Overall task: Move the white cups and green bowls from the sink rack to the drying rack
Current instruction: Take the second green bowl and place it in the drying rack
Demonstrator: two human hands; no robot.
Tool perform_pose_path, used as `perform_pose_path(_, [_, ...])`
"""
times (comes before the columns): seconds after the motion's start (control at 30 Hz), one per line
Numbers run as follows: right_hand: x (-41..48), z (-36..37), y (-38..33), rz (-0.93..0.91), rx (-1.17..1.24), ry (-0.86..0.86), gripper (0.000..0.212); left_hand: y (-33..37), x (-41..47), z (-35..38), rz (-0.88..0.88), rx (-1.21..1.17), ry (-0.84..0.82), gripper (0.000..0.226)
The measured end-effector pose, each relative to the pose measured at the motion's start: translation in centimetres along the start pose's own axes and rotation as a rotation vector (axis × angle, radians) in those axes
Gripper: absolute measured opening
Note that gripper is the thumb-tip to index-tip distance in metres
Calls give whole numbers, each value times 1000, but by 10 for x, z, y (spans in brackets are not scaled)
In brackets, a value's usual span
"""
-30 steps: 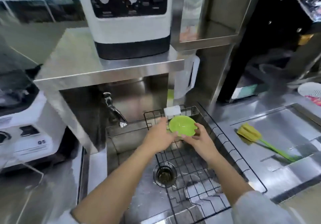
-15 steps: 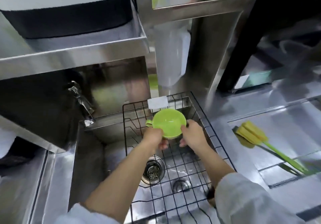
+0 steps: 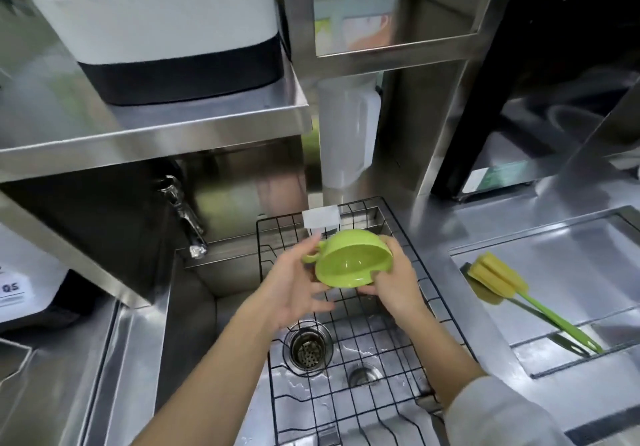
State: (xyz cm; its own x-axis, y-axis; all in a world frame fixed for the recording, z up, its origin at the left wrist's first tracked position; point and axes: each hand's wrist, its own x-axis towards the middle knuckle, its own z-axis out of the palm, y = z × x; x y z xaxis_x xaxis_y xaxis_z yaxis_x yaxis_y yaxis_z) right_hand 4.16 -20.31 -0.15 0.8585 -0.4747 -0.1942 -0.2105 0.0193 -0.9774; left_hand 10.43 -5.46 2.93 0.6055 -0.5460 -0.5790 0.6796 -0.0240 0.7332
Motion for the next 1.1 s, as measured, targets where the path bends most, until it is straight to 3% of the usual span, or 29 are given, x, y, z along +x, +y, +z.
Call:
perform_pose_path(0.1, [-11,1,-8,-128,-74,-74,69,2,-2,-3,-23,-122,66,56])
perform_pose_path(0.23, [-36,13,-20,-210,-54,-173,64,0,-25,-5,123,-125,195,35])
perform_pose_path(0.3, [-52,24,-31,-194,24,-324,62,4,-46,-15,209,-141,213,28])
perform_pose_path(0.43, [-82,60,-49,-98,217,-517,86,9,-94,-50,345,-132,272,29])
perform_pose_path(0.6, [-136,119,-83,-132,232,-579,105,10,-172,-100,515,-95,334,39])
perform_pose_path(0.67, [-162,143,-96,-194,134,-583,100,12,-210,-123,579,-91,329,40])
perform_pose_path(0.8, [-217,194,-127,-350,-19,-616,77,15,-291,-170,702,-43,322,71])
perform_pose_path(0.87, [-243,223,-139,-414,-14,-627,69,16,-328,-194,757,-19,363,58])
perform_pose_path(0.93, [-266,253,-144,-458,-10,-648,80,17,-358,-218,845,22,439,21])
perform_pose_path(1.0, [-284,281,-144,-477,-18,-671,88,17,-386,-240,919,85,541,23])
perform_pose_path(1.1, [-302,318,-144,-511,-32,-691,82,16,-419,-262,971,218,684,27])
